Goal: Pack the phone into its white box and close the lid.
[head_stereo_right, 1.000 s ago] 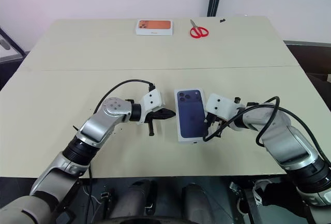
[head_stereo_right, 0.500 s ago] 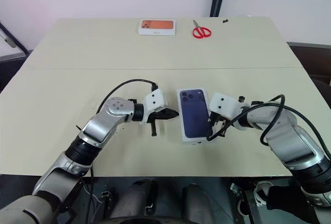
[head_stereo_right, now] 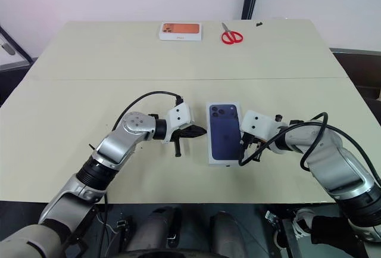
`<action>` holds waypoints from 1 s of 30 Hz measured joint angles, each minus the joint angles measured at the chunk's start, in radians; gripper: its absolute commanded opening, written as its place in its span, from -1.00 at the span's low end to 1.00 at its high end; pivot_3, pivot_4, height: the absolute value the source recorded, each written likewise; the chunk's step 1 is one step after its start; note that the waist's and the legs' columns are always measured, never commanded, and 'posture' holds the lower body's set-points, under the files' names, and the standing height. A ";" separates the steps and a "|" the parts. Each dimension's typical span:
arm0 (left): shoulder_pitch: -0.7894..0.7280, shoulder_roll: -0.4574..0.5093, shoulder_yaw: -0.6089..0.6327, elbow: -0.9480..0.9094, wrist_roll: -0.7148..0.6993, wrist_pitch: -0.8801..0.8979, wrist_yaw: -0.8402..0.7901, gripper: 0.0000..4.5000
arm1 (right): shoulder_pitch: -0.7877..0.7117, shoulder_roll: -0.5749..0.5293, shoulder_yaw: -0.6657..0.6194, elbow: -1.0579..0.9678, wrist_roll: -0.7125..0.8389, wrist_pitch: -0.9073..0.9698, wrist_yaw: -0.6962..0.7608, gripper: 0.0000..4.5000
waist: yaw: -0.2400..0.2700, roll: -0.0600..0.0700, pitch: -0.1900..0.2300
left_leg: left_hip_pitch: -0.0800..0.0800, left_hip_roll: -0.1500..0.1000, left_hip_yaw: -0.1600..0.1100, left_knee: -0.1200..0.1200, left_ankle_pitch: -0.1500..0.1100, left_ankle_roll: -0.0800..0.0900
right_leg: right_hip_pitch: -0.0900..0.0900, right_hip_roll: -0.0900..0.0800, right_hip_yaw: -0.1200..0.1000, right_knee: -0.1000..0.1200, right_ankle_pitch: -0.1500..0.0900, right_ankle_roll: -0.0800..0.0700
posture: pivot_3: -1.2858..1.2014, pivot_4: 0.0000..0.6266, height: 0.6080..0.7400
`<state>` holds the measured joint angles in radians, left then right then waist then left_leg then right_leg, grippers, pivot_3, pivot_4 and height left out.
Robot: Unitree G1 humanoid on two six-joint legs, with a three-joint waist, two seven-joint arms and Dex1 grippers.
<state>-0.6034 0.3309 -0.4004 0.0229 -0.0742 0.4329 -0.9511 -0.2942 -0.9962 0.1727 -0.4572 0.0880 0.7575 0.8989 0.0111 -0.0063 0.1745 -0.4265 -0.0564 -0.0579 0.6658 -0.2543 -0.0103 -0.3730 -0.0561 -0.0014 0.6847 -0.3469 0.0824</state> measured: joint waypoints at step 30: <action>-0.002 -0.008 0.005 0.036 0.000 -0.008 0.022 -1.00 | 0.013 -0.071 -0.082 0.089 -0.005 -0.057 -0.004 -0.99 | 0.001 0.000 0.000 | 0.000 0.000 0.000 0.000 0.000 0.000 | 0.000 0.000 0.000 0.000 0.000 0.000 | 0.03 -0.52 1.00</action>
<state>-0.6052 0.3229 -0.3950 0.0591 -0.0740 0.4246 -0.9294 -0.2817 -1.0670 0.0906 -0.3683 0.0829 0.7008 0.8946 0.0120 -0.0062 0.1745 -0.4265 -0.0565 -0.0576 0.6660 -0.2543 -0.0103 -0.3728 -0.0562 -0.0014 0.6848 -0.3469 0.0824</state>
